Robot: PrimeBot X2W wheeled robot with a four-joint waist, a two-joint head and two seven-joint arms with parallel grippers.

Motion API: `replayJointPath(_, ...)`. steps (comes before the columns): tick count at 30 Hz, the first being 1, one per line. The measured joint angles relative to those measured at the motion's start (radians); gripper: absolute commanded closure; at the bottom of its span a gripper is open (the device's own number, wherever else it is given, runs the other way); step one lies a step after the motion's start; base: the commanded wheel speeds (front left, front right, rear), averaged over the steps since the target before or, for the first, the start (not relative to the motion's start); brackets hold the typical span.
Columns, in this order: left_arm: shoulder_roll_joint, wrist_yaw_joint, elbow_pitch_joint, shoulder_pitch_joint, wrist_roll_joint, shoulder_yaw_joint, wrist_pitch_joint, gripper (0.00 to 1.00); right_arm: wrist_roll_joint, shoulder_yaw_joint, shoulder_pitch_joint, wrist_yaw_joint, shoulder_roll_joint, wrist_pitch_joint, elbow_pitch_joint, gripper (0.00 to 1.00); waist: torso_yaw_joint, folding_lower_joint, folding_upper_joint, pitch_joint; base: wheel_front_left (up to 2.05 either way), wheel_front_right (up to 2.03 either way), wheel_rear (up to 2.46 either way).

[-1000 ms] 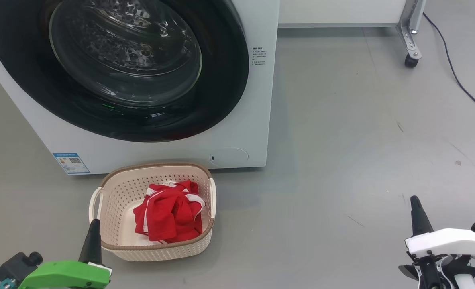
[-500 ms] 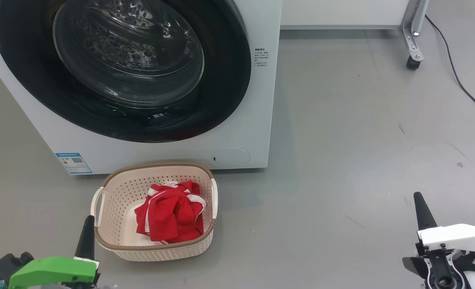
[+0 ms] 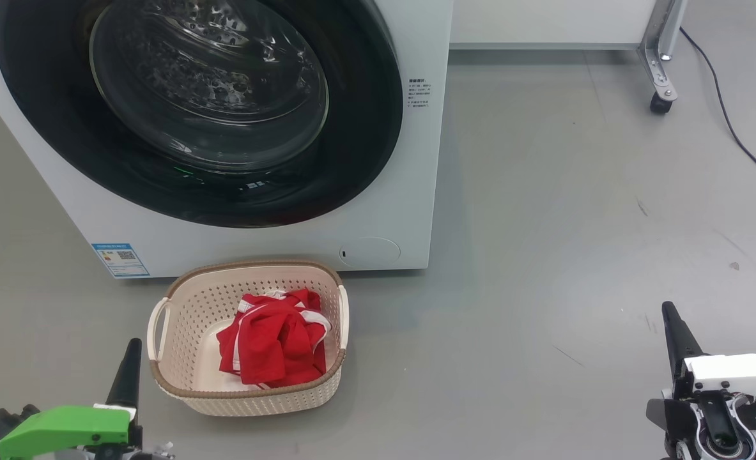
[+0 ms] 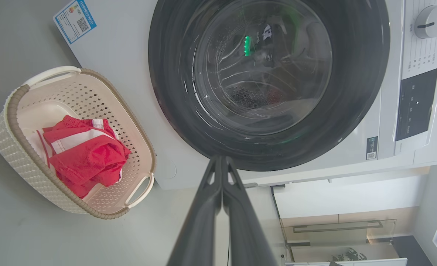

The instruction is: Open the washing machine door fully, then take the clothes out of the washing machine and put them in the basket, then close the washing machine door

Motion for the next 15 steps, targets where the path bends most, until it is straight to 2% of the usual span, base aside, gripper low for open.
replayJointPath(11,0.003,0.0,-0.002,-0.016,-0.125,0.023,0.032,1.0,0.138,-0.029,-0.02,0.012,0.003,0.033,0.011,1.0,0.005,0.0,0.0,-0.003,0.0,0.0,0.0)
replayJointPath(15,0.005,0.0,-0.002,-0.019,-0.14,0.025,0.032,1.0,0.147,-0.031,-0.021,0.012,0.005,0.038,0.014,1.0,0.005,0.0,0.0,-0.003,0.0,0.0,0.0)
